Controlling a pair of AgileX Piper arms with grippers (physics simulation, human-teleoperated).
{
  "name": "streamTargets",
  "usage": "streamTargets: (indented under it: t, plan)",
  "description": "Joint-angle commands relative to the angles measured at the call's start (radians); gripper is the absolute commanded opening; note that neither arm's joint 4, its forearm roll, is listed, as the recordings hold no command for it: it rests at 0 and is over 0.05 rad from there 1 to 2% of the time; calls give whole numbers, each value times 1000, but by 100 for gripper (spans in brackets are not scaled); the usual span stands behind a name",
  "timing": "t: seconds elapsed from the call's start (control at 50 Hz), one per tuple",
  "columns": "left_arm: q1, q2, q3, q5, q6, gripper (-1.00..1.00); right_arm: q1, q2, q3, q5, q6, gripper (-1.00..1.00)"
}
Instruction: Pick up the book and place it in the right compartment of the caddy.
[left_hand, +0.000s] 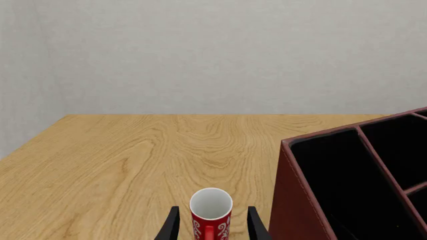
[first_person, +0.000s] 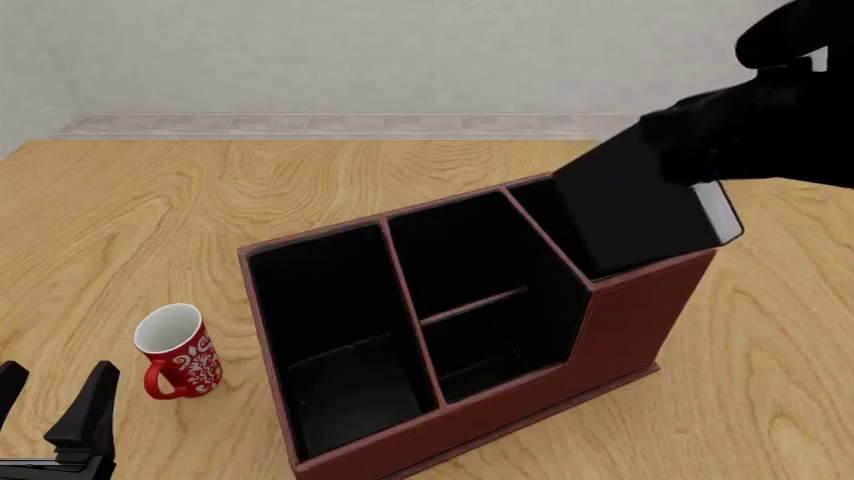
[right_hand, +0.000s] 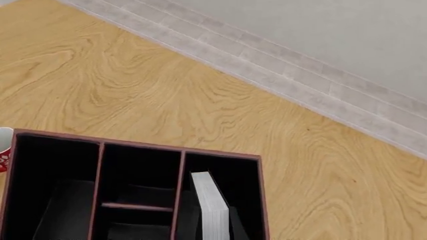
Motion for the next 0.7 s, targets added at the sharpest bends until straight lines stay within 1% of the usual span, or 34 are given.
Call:
streamTargets:
  t: [0.02, 0.42, 0.56, 0.64, 0.66, 0.7]
  plan:
    - [0, 0, 0, 0, 0, 100, 4, 0, 16, -22, 32, -100]
    - [0, 0, 0, 0, 0, 100, 4, 21, 27, -22, 53, -100]
    - [0, 0, 0, 0, 0, 100, 4, 26, 35, -27, 54, -100]
    - [0, 0, 0, 0, 0, 100, -8, 46, 34, -35, 44, -100]
    - [0, 0, 0, 0, 0, 100, -8, 49, 34, -31, 49, 100]
    - [0, 0, 0, 0, 0, 100, -4, 47, 41, -30, 45, 100]
